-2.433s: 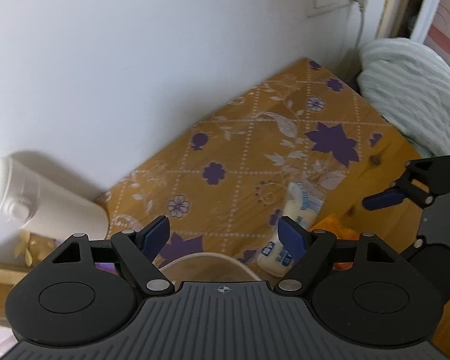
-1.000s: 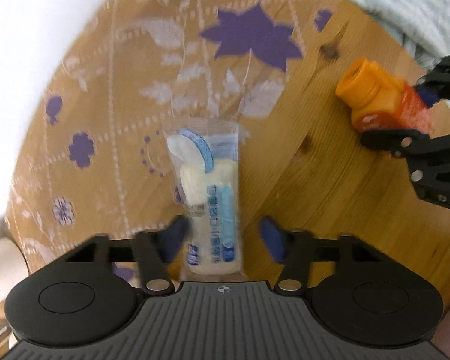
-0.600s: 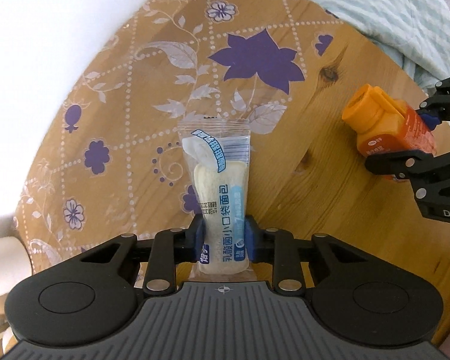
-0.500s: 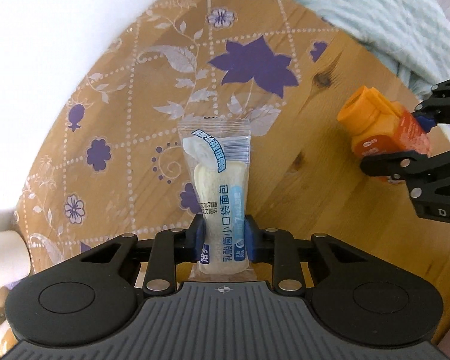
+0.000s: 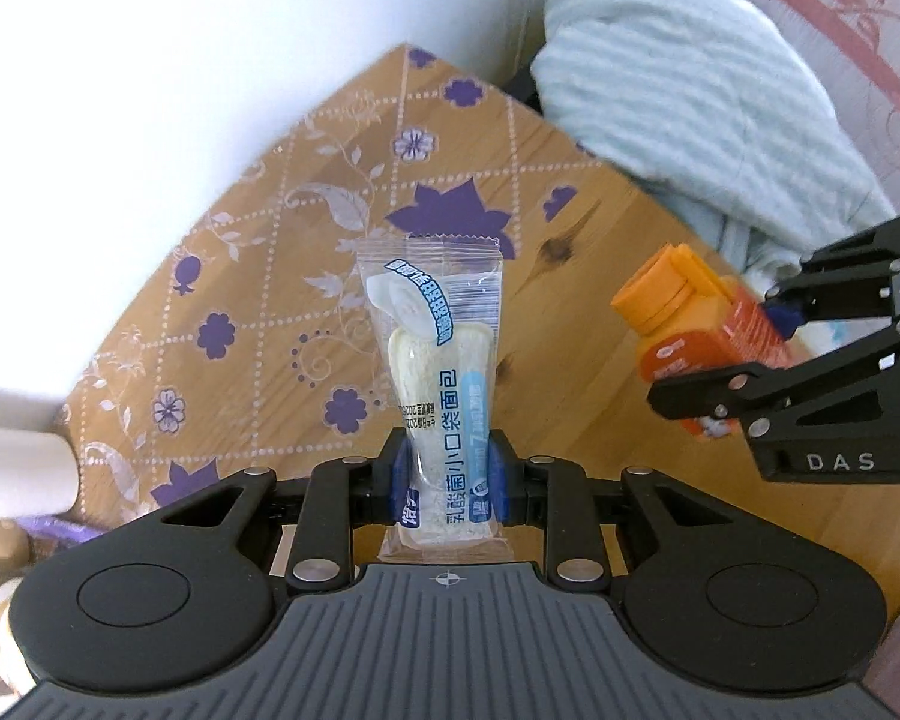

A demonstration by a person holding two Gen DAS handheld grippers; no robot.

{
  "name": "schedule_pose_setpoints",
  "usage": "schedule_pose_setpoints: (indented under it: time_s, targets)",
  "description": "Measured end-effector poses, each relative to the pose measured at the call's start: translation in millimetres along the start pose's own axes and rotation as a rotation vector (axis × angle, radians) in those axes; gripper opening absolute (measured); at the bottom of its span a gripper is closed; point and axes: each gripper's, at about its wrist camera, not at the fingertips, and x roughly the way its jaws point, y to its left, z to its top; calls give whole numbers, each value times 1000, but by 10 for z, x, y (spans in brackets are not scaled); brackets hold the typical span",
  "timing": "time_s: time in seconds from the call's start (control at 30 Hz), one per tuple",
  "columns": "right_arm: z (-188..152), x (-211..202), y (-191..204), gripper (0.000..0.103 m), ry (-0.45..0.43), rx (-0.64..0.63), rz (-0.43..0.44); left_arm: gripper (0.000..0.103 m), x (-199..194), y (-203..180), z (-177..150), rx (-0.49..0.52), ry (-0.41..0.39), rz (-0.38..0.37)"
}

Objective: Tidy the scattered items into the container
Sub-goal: 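Carry orange bottle and bread bag into the basket and release both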

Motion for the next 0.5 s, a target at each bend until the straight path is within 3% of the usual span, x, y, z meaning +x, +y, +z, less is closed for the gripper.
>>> schedule_pose_setpoints:
  time_s: [0.23,0.5]
  targets:
    - [-85,-476,88,34,-66,-58,63,26,-621,-157,-166,-48,-85,62]
    - [-147,-1085,526,34,-152,-200,122,27,-1298,-204,-662,-160,-191,126]
